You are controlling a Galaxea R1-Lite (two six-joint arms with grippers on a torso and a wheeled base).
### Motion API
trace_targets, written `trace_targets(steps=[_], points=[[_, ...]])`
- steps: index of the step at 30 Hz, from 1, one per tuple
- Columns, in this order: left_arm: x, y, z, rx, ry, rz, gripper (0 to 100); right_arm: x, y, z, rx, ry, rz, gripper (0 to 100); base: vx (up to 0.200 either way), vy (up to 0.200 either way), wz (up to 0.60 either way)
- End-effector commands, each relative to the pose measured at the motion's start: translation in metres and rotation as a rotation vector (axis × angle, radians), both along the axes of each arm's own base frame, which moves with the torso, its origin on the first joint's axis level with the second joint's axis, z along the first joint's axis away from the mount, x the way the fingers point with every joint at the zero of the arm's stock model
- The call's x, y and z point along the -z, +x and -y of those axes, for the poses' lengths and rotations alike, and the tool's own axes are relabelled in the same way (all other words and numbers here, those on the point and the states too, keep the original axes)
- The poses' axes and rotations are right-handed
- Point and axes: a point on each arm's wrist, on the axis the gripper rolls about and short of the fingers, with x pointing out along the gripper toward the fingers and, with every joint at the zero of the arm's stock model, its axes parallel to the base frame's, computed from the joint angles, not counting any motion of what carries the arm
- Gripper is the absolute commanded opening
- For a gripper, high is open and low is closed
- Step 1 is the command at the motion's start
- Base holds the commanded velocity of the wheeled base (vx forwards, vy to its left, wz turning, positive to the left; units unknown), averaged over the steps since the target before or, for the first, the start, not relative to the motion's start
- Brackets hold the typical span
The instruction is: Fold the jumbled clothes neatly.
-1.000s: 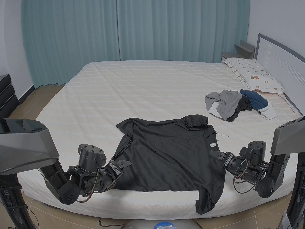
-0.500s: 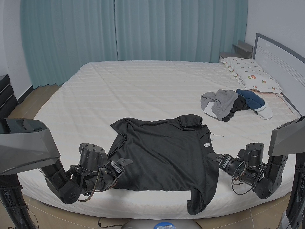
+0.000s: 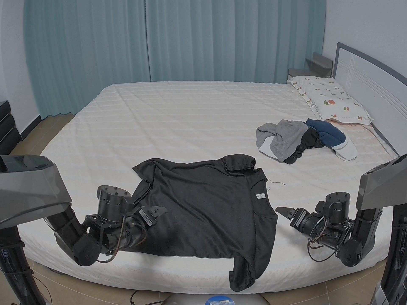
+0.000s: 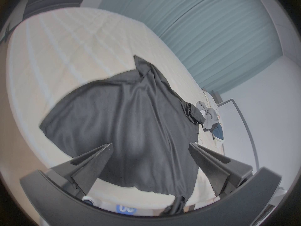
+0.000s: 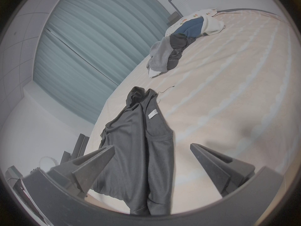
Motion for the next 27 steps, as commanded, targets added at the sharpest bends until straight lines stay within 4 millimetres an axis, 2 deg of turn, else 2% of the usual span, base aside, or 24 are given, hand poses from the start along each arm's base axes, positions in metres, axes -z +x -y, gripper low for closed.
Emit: trace_targets(steps=[1, 6, 10, 17, 27], points=[[-0.012, 0.008, -0.034, -0.059, 0.079, 0.055, 100, 0.004, -0.003, -0.007, -0.027, -0.005, -0.013, 100, 0.000, 0.000, 0.00], [-0.005, 0.013, -0.061, -0.112, 0.141, 0.025, 100, 0.005, -0.006, -0.010, -0.033, 0.005, -0.027, 100, 0.000, 0.000, 0.00], [0.003, 0.001, -0.075, -0.130, 0.169, -0.018, 100, 0.008, -0.007, -0.012, -0.038, 0.002, -0.039, 100, 0.000, 0.000, 0.00], [0.025, -0.008, -0.077, -0.097, 0.212, -0.110, 100, 0.008, -0.010, -0.013, -0.039, -0.005, -0.044, 100, 0.000, 0.000, 0.00], [0.047, -0.003, -0.076, -0.080, 0.245, -0.129, 100, 0.011, -0.011, -0.014, -0.045, -0.008, -0.055, 100, 0.000, 0.000, 0.00]])
